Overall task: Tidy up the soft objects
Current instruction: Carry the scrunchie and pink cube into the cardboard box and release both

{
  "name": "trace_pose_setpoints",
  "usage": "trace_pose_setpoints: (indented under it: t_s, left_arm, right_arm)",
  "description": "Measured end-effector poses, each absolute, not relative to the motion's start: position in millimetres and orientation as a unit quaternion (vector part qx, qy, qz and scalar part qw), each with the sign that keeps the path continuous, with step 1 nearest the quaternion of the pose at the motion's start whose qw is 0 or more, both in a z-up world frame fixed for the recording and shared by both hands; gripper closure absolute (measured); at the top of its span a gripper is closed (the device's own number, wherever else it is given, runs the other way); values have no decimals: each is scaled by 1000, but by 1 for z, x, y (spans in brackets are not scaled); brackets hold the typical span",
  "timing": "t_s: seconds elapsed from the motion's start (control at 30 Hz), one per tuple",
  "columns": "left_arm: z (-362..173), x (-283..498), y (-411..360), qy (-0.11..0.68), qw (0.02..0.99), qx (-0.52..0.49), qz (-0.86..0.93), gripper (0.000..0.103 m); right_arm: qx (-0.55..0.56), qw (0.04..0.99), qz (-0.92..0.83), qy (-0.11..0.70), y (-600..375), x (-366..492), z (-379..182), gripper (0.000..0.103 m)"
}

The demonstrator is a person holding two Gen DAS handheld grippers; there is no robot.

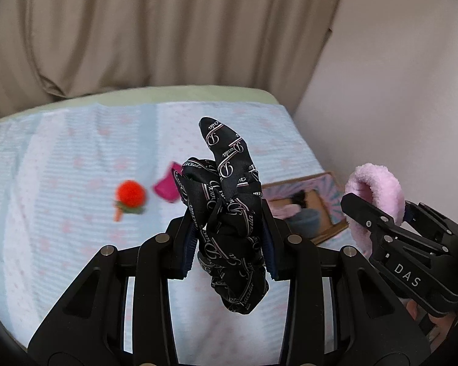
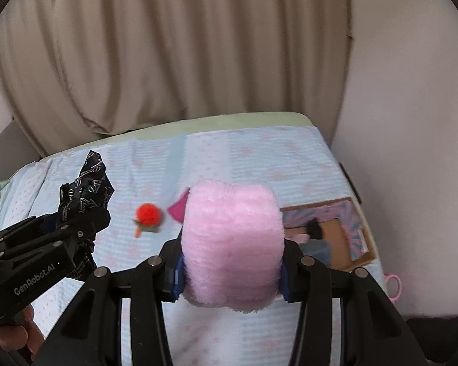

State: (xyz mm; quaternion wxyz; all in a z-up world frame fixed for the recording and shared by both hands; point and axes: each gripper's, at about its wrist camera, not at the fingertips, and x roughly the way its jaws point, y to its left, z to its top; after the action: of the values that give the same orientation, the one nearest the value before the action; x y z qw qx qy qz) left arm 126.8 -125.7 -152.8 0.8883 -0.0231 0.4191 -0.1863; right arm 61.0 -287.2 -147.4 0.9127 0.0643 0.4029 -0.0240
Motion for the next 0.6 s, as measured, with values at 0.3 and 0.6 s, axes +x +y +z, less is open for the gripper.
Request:
trace_pose_setpoints:
  t_s: [0.3, 0.6]
  left_arm:
    - [-194, 145, -247, 453, 867, -32, -204, 70]
    - [-274, 183, -332, 523, 833, -16, -179, 70]
  right_arm:
    - [72, 894, -53, 440, -400, 79, -178, 60]
    - [108, 860, -48, 496, -476, 126, -246, 60]
